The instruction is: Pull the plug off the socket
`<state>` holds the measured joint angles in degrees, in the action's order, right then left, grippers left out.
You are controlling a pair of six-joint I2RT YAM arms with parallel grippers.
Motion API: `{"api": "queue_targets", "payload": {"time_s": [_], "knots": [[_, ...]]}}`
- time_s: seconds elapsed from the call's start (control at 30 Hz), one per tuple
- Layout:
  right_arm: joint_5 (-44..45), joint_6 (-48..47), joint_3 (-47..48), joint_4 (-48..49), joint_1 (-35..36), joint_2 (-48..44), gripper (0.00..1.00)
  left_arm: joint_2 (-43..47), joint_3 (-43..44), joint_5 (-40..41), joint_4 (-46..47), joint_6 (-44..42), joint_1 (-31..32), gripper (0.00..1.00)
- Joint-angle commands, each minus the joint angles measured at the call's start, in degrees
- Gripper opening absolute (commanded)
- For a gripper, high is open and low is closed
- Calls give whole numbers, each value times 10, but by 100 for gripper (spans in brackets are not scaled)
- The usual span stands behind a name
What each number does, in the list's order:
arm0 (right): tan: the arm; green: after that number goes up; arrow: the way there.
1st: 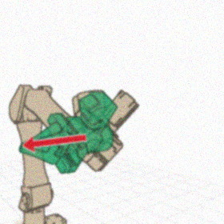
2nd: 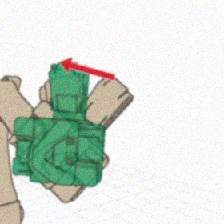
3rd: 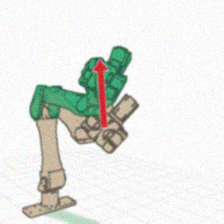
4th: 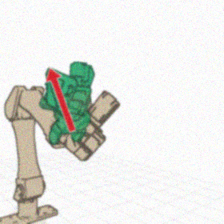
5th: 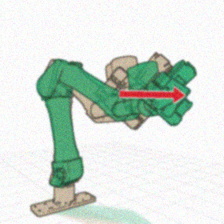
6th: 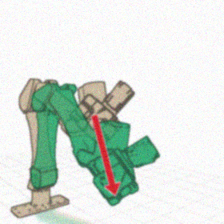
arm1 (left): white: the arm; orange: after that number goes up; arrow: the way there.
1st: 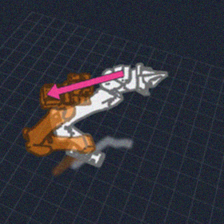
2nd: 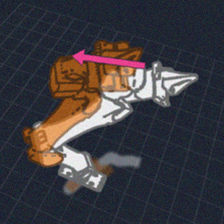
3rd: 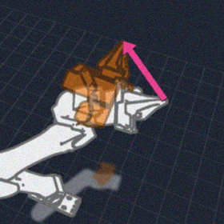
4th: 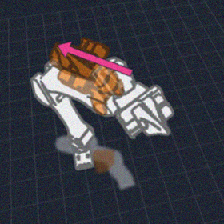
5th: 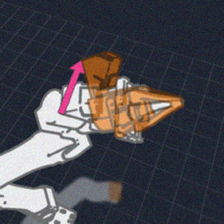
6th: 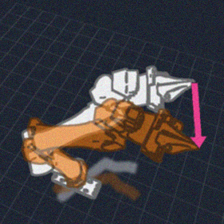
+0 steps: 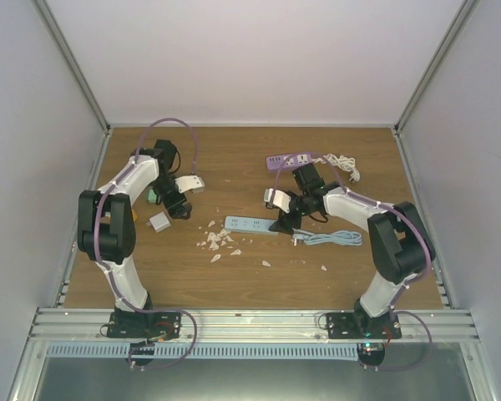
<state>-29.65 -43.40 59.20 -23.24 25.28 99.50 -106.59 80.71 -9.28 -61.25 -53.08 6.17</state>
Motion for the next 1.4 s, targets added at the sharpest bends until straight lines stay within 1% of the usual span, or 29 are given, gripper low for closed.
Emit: {"api": "queue_targets", "payload": {"time_s": [0.0, 0.1, 0.27, 0.4, 0.53, 0.7, 0.83, 0.97, 1.07, 1.17, 1.37], "knots": [[-10, -19, 23, -83, -6, -38, 85, 54, -4, -119, 7, -31, 6, 92], [-2, -29, 17, -116, -12, -59, 85, 73, -27, -165, 23, -49, 11, 92], [7, -60, -9, -168, -40, -106, 87, 96, -55, -210, 59, -77, 30, 92], [22, -100, -36, -203, -79, -126, 87, 90, -63, -221, 88, -78, 59, 91], [41, -146, -61, -230, -136, -136, 86, 83, -67, -238, 115, -68, 89, 89], [94, -194, -105, -218, -171, -149, 85, 75, -88, -242, 145, -70, 121, 87], [116, -197, -112, -201, -175, -133, 83, 67, -95, -238, 162, -65, 140, 85], [121, -199, -106, -187, -175, -117, 81, 65, -95, -237, 173, -53, 144, 85], [131, -205, -101, -173, -175, -108, 77, 67, -97, -237, 170, -49, 144, 84], [144, -209, -94, -157, -175, -92, 69, 73, -108, -236, 172, -48, 145, 84], [162, -217, -62, -142, -175, -62, 47, 88, -127, -237, 186, -36, 145, 84]]}}
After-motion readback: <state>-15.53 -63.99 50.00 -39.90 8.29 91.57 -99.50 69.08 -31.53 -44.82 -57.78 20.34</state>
